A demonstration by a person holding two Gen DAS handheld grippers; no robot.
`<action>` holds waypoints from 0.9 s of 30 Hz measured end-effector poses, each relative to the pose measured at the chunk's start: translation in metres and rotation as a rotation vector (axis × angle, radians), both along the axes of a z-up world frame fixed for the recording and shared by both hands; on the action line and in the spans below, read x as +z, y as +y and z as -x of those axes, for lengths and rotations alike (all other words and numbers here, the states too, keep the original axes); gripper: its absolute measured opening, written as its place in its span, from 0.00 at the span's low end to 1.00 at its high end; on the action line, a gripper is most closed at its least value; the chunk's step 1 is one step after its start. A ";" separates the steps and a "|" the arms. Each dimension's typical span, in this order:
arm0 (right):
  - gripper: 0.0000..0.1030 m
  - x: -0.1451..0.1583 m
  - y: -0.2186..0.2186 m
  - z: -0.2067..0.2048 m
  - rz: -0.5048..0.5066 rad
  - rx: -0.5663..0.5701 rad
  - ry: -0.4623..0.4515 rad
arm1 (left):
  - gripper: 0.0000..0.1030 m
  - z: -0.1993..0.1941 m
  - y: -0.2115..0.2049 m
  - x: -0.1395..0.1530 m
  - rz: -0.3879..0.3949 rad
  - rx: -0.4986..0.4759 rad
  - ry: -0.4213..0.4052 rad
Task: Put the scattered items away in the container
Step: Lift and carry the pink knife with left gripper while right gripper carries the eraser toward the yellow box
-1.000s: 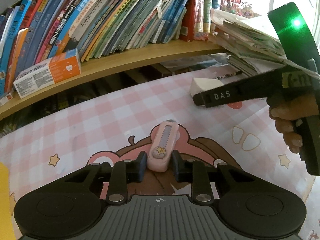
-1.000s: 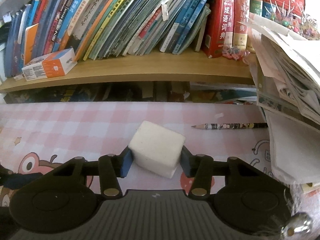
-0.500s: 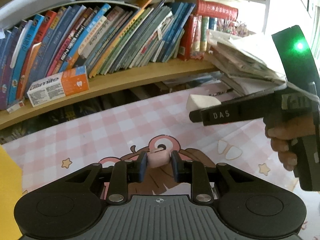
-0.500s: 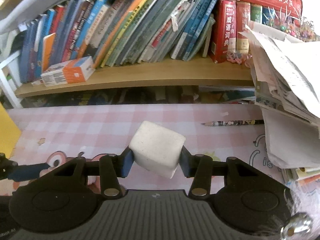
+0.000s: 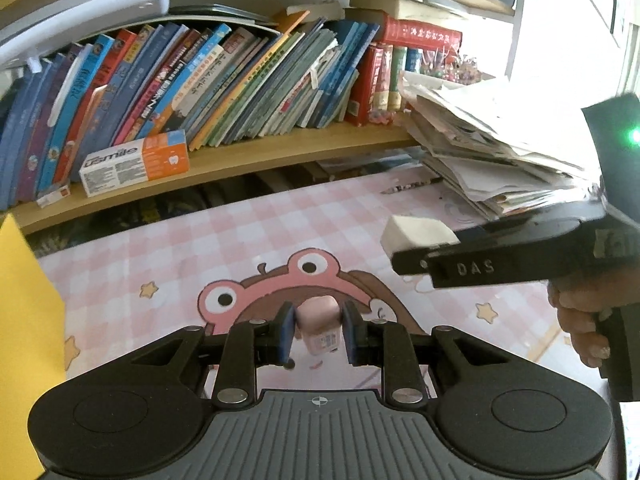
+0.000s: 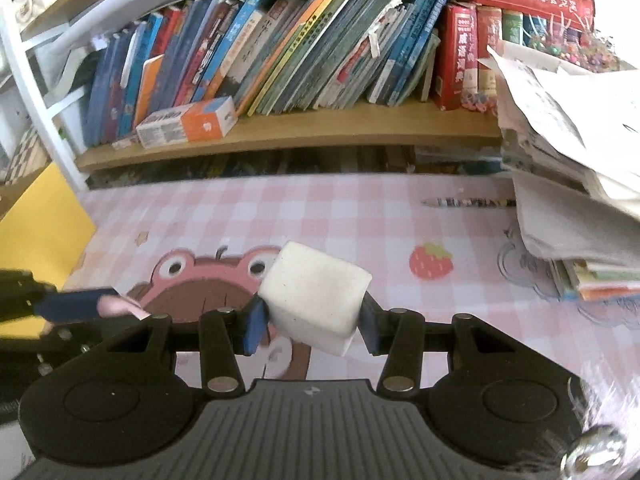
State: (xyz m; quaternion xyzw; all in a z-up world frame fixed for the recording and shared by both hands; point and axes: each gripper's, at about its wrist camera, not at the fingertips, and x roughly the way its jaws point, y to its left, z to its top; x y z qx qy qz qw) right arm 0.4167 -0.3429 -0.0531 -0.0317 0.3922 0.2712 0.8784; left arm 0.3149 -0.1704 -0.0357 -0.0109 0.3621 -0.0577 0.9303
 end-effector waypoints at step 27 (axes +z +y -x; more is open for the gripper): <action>0.43 0.007 0.002 0.121 0.028 0.122 0.042 | 0.23 0.111 0.023 0.025 0.064 0.079 -0.013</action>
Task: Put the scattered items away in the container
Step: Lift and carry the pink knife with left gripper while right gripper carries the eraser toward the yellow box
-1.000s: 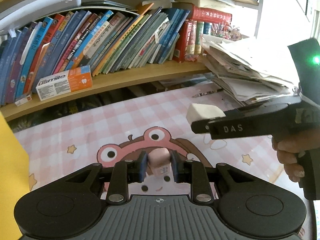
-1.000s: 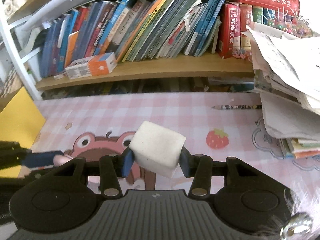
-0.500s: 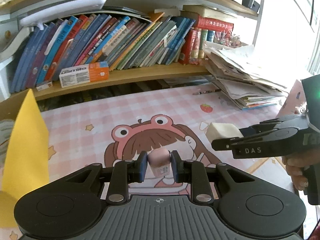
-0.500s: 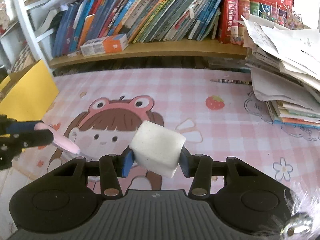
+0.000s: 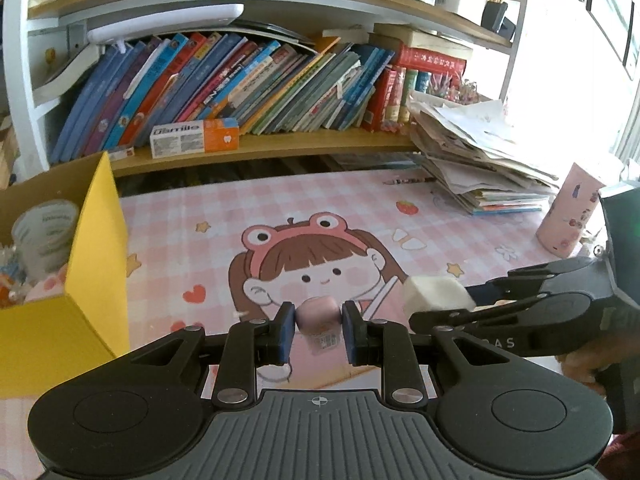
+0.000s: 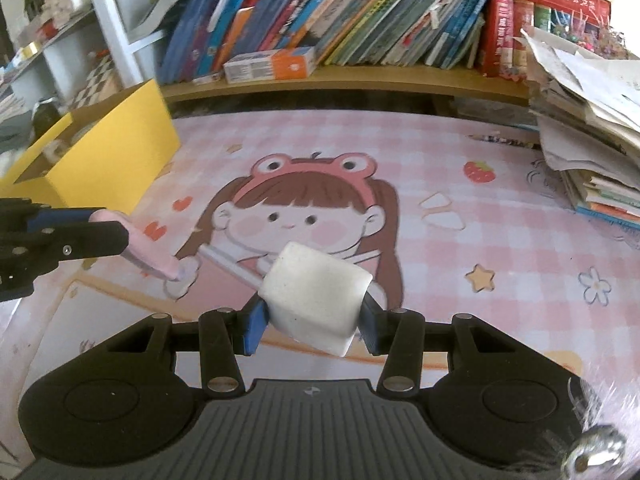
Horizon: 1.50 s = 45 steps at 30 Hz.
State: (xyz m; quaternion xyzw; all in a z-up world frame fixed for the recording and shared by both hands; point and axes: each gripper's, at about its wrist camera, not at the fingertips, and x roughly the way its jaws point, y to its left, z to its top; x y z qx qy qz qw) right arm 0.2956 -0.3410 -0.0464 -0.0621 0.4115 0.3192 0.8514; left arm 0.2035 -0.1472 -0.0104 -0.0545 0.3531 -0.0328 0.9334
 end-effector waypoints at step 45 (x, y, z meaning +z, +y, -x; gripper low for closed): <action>0.44 0.005 0.204 0.189 0.118 0.088 -0.033 | 0.23 0.175 0.183 0.012 0.056 -0.040 -0.054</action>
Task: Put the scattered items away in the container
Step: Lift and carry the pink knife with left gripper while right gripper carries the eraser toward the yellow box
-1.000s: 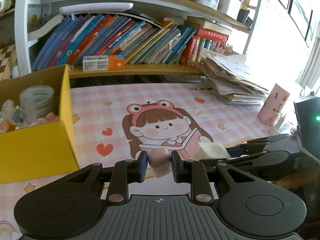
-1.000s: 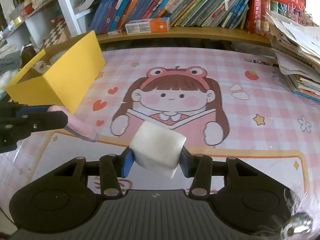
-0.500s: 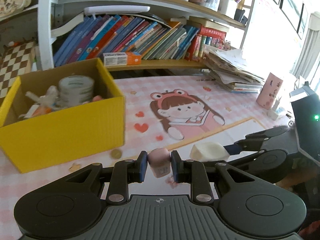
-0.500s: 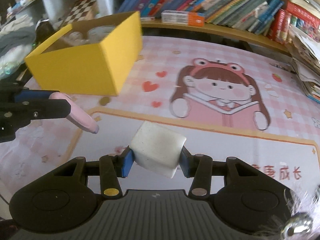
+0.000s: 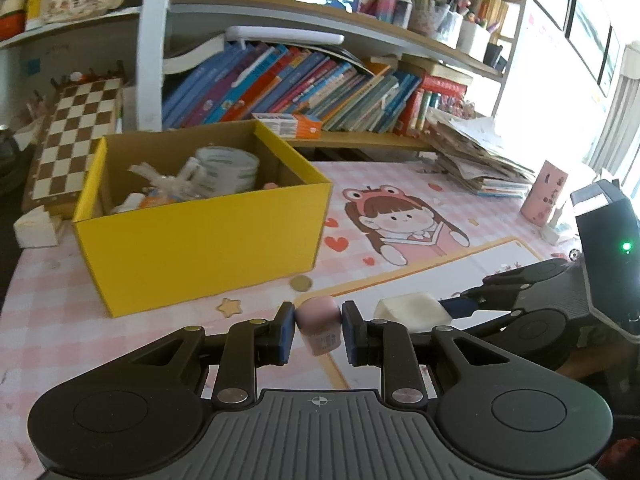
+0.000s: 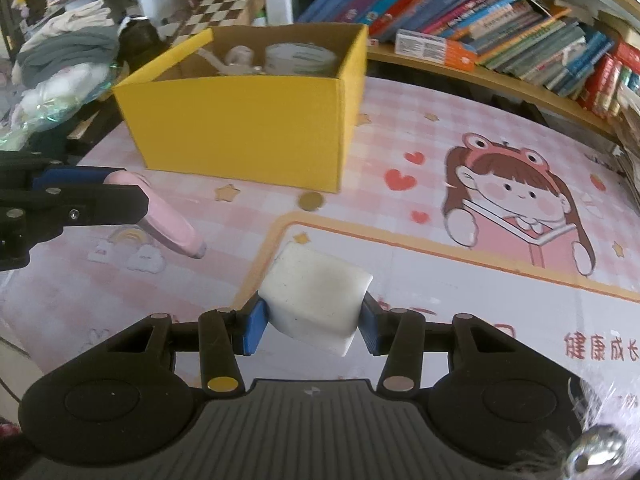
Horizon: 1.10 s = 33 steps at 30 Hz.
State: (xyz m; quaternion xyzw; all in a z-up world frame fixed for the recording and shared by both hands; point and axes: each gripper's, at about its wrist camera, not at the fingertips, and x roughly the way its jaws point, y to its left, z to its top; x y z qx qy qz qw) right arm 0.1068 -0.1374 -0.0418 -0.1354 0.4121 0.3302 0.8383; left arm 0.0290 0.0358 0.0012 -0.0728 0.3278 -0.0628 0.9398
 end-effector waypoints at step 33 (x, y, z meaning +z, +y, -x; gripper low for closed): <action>0.44 0.077 0.058 -0.035 -0.090 0.121 -0.154 | 0.23 -0.024 0.063 0.059 0.006 0.124 -0.252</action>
